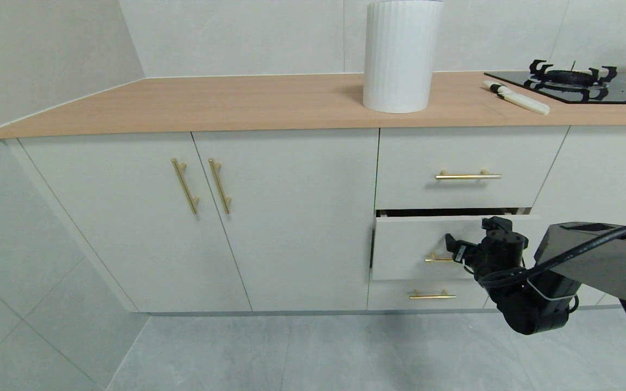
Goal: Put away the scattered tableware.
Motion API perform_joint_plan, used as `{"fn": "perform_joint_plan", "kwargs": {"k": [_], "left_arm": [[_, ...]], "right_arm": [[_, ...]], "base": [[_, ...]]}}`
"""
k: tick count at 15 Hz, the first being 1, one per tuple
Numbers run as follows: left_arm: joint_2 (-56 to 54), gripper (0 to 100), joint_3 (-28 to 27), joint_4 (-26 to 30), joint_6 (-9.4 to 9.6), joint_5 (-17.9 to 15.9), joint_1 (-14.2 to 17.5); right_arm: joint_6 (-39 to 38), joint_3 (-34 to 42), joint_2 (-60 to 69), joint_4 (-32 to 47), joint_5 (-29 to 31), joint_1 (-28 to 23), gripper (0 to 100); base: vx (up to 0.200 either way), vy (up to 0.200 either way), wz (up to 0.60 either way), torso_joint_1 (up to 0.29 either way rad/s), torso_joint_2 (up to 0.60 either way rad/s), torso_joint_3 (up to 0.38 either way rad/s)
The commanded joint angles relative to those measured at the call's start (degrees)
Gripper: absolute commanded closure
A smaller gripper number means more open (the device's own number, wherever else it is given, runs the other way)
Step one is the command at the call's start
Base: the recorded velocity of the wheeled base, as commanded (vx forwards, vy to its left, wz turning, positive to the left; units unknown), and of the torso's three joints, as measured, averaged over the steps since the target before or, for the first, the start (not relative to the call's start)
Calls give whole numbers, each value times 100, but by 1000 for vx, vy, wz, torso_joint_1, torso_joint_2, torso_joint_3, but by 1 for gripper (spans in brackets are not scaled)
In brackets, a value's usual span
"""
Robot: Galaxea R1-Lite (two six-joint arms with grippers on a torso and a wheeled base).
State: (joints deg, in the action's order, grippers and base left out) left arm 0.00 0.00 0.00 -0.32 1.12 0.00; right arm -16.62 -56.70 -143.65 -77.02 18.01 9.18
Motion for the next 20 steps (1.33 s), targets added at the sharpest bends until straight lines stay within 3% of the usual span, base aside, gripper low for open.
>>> {"fn": "perform_joint_plan", "kwargs": {"k": [1, 13, 20], "left_arm": [[0, 0, 0, 0, -3, 2, 0], [0, 0, 0, 0, -3, 2, 0], [0, 0, 0, 0, -3, 2, 0]], "right_arm": [[-17, -254, -224, 3, 28, -136, 0], [-228, -1353, -506, 56, 757, -558, 0], [-228, -1353, -479, 56, 775, -663, 0]], "base": [[0, 0, 0, 0, 0, 0], [0, 0, 0, 0, 0, 0], [0, 0, 0, 0, 0, 0]]}}
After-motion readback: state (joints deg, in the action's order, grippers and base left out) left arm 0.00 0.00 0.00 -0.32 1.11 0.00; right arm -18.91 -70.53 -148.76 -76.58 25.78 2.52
